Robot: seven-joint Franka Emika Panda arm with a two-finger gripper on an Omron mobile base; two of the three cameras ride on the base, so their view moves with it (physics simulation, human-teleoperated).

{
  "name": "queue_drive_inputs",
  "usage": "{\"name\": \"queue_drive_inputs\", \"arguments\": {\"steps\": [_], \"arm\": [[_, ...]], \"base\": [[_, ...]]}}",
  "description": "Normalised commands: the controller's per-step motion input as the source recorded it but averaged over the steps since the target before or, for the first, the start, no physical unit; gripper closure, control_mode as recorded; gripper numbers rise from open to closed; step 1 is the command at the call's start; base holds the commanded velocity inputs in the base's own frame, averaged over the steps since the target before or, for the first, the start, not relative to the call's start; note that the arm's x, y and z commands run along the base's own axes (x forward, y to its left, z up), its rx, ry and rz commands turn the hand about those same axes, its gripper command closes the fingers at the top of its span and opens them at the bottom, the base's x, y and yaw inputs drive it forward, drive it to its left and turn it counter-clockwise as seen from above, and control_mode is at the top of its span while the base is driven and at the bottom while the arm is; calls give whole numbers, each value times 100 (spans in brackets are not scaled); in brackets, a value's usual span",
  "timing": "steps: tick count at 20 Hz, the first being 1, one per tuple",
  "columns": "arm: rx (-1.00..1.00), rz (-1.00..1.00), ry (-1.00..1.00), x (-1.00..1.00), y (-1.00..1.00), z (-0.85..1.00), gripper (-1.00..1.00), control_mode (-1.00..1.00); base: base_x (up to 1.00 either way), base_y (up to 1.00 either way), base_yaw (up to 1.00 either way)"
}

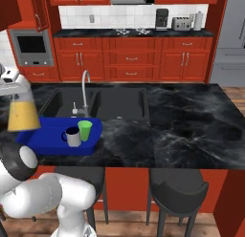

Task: There is a tray on the dining counter. Grab the cup, mug, and pitcher and place them on the tray. The pitcher may be placed next to the tray if it cannot fit the tray.

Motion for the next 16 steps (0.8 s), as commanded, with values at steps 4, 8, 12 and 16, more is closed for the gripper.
{"name": "queue_drive_inputs", "arguments": {"steps": [4, 8, 12, 16], "arm": [[0, 0, 2, 88, 10, -6, 100, -100], [0, -4, 0, 60, 13, -22, 100, -100], [0, -6, 0, 65, 10, -30, 100, -100], [0, -6, 2, 69, 5, -47, 100, -100]], "base": [[0, 0, 0], [0, 0, 0], [0, 0, 0], [0, 0, 0]]}}
